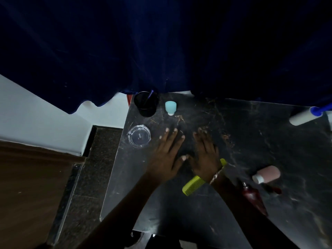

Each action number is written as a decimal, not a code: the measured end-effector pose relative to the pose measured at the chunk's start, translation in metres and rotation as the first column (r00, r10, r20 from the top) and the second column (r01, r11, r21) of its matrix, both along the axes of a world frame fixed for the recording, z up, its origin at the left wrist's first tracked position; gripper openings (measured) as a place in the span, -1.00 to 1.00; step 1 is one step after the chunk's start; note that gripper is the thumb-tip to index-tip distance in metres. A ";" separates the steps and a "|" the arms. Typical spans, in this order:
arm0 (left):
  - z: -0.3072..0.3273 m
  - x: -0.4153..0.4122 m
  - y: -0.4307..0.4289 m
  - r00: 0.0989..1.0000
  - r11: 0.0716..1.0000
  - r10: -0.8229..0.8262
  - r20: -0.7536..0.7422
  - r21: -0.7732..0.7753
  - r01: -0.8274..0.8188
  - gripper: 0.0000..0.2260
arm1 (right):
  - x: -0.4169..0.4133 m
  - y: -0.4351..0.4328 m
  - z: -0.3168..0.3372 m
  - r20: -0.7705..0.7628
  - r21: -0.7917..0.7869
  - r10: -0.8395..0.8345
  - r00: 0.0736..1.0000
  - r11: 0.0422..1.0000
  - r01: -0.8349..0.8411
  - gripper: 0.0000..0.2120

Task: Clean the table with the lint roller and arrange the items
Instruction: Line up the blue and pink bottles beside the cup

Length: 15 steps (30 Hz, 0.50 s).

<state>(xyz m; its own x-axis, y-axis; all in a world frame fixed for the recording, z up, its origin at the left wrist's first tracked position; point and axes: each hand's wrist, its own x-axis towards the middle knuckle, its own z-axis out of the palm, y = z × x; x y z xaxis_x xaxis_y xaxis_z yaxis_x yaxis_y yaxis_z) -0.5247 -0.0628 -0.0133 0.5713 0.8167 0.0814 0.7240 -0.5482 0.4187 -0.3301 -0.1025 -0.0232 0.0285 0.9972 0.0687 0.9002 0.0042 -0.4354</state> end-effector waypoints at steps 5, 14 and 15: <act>0.004 0.025 -0.046 0.996 0.998 -0.038 -0.076 -0.061 0.033 -0.37 | 0.028 -0.073 0.013 0.059 -0.021 -0.039 0.998 0.999 0.040 -0.24; 0.015 0.123 -0.087 0.992 0.990 -0.122 -0.022 -0.077 0.119 -0.39 | 0.116 -0.131 0.031 -0.057 -0.020 -0.210 0.976 0.978 0.209 -0.33; 0.015 0.138 -0.090 0.991 0.988 -0.133 -0.013 -0.085 0.131 -0.39 | 0.127 -0.134 0.031 -0.068 -0.012 -0.237 0.969 0.972 0.237 -0.35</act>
